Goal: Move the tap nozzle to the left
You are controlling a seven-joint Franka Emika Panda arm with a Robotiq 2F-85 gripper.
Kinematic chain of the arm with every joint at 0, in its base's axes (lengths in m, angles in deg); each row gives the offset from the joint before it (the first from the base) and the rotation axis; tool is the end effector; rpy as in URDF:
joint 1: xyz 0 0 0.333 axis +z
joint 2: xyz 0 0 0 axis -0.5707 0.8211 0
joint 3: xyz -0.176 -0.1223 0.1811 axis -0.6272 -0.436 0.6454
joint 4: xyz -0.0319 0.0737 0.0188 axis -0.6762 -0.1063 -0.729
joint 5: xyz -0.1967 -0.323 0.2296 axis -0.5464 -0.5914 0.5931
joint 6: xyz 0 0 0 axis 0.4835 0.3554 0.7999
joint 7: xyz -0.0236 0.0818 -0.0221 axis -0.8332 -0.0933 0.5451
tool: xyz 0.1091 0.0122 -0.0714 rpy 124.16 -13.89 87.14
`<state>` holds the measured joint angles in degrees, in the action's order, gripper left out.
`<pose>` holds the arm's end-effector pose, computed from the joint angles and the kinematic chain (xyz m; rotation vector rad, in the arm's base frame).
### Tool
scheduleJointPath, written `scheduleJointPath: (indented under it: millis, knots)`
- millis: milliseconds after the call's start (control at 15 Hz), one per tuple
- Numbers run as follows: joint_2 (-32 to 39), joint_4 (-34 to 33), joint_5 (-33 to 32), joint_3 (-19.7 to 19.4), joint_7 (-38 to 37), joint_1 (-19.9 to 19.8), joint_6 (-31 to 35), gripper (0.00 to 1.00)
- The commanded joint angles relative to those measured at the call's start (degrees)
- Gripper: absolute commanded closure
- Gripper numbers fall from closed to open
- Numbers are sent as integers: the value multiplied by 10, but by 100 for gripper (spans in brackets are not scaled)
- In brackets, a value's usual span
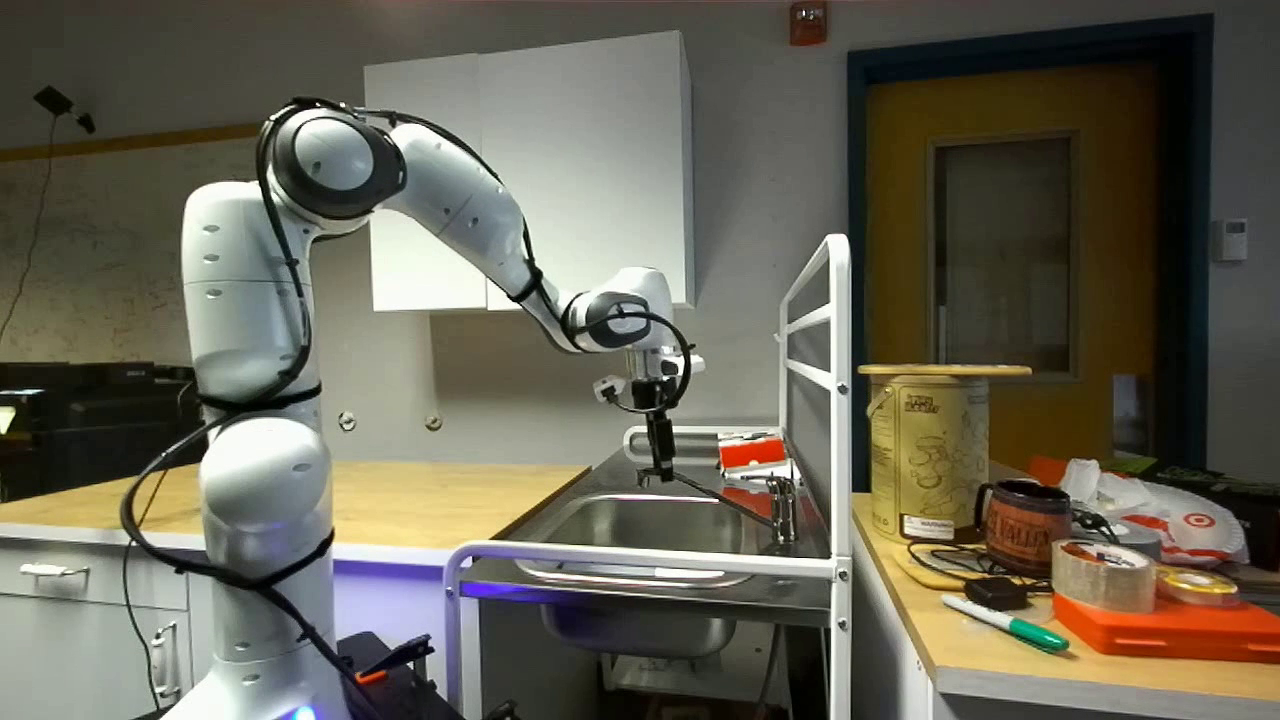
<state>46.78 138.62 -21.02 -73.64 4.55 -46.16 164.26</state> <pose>0.5574 -0.1240 0.3134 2.9282 -1.0768 0.1594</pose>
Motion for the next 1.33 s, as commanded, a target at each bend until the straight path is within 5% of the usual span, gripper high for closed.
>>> scheduleJointPath:
  millis: [0, 67, 200, 733, 933, 1267]
  knots:
    - [30, -26, 0, -22, -6, 16, -26, 3]
    - [33, -25, -2, -26, -8, 18, -27, 26]
    - [38, -25, -2, -32, -8, 21, -29, 30]
    - [37, -24, -2, -43, -9, 28, -33, 92]
    - [36, -23, -3, -45, -9, 29, -32, 100]
    - [40, -29, -10, -43, -15, 33, -36, 95]
